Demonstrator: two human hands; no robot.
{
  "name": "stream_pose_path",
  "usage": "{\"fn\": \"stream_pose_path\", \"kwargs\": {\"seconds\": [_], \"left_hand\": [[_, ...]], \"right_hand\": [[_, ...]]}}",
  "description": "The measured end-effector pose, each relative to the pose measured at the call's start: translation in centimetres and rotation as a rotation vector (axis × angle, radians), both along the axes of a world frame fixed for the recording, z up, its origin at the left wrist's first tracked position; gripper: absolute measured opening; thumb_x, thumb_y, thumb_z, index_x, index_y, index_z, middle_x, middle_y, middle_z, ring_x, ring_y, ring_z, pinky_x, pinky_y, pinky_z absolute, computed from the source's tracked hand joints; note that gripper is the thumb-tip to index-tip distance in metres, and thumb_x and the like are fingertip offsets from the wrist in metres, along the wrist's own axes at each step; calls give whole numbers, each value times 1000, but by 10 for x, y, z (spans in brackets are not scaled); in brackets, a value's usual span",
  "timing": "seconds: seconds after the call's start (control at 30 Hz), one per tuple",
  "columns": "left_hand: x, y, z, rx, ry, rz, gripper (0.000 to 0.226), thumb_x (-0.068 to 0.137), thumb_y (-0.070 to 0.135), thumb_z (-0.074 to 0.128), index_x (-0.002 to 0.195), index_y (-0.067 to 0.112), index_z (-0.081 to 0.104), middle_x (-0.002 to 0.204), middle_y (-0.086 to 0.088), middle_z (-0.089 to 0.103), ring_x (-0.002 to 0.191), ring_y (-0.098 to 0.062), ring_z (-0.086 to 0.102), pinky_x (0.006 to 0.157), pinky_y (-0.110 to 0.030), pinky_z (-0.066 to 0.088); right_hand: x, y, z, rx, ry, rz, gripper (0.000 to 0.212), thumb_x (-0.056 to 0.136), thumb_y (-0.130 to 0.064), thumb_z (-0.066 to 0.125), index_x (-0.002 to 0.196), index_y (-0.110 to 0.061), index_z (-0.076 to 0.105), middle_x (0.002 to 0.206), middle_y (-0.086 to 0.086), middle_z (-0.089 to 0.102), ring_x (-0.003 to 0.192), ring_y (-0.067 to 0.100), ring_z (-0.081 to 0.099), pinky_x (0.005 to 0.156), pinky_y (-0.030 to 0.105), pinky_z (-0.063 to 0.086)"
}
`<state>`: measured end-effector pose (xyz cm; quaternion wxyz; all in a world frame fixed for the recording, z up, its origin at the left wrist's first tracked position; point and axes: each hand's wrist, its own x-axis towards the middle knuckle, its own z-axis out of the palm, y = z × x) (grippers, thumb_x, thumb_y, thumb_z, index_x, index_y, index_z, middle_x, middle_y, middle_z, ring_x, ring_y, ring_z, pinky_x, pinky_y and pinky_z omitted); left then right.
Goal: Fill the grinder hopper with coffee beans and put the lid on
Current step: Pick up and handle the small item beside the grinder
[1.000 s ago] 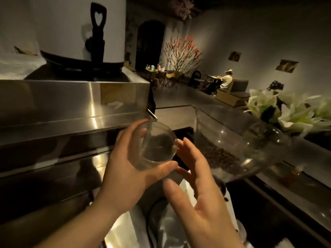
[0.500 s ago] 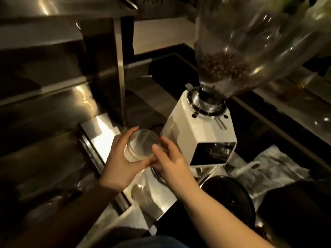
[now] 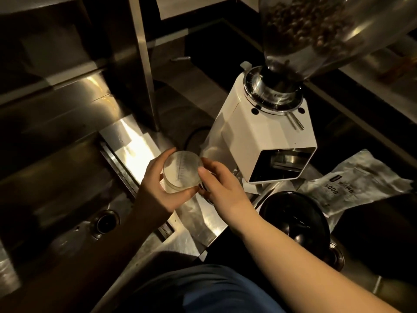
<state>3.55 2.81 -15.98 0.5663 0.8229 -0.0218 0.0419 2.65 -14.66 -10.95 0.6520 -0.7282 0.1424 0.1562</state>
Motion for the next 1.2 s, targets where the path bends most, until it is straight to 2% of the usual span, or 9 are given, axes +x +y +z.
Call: {"fn": "stream_pose_path", "kwargs": {"seconds": [0.17, 0.37, 0.6, 0.77, 0.83, 0.93, 1.03, 1.13, 1.2], "left_hand": [[-5, 2, -5, -25, -13, -16, 100, 63, 29, 93, 153, 24, 49, 139, -1, 62, 132, -14, 60, 101, -35, 56], [-9, 6, -16, 15, -41, -12, 111, 63, -7, 94, 158, 14, 40, 147, -3, 54, 137, -2, 52, 108, -20, 48], [-13, 4, -13, 8, -13, -10, 108, 70, 16, 93, 159, 31, 34, 143, 23, 43, 138, 10, 43, 107, -6, 38], [-12, 3, -10, 60, 24, 39, 106, 73, 11, 95, 159, 30, 36, 146, 7, 42, 130, 18, 41, 102, 3, 30], [-14, 2, -6, 93, 7, 59, 108, 71, 11, 96, 160, 24, 36, 150, 3, 39, 131, 11, 41, 104, 4, 28], [-20, -3, 6, 153, -69, 94, 111, 69, 13, 98, 160, 17, 36, 159, -3, 32, 144, -6, 35, 113, -1, 24], [-26, -11, 24, 249, -231, 59, 103, 73, 17, 96, 159, 14, 39, 160, -9, 33, 151, -26, 35, 123, -20, 29], [-31, -29, 46, 304, -370, -22, 81, 84, 22, 87, 154, 10, 48, 157, -10, 40, 148, -29, 39, 121, -39, 37], [-35, -39, 57, 320, -475, -117, 63, 89, 20, 81, 146, 5, 58, 149, -12, 52, 140, -27, 50, 116, -44, 44]], "right_hand": [[-7, 4, -4, 9, -14, -15, 85, 76, -71, 66, 148, -26, 63, 136, -15, 72, 128, 7, 67, 118, 45, 53], [-13, 3, -4, -43, -32, 22, 73, 86, -64, 65, 148, -26, 63, 138, -13, 71, 128, 7, 66, 116, 47, 53], [-23, -5, 2, -50, -36, 22, 51, 104, -46, 66, 151, -25, 61, 141, -11, 69, 132, 8, 65, 118, 48, 53], [-33, -10, 6, -42, -53, -2, 41, 107, -45, 64, 146, -31, 63, 138, -17, 69, 132, 3, 65, 119, 48, 52], [-37, -12, 6, -35, -58, -3, 43, 101, -52, 64, 141, -36, 66, 135, -19, 71, 129, 2, 66, 118, 47, 52], [-44, -16, 6, -21, -65, 6, 41, 94, -57, 63, 133, -42, 68, 130, -18, 73, 127, 2, 67, 117, 46, 53], [-50, -22, 6, -16, -73, 0, 48, 92, -60, 64, 134, -38, 70, 128, -16, 75, 124, 3, 68, 116, 46, 53], [-57, -35, 7, -14, -75, -9, 56, 89, -67, 63, 134, -35, 72, 128, -12, 77, 125, 6, 70, 114, 45, 55], [-62, -43, 8, -17, -69, 2, 41, 101, -53, 63, 134, -30, 72, 126, -8, 78, 121, 7, 72, 110, 40, 57]]}}
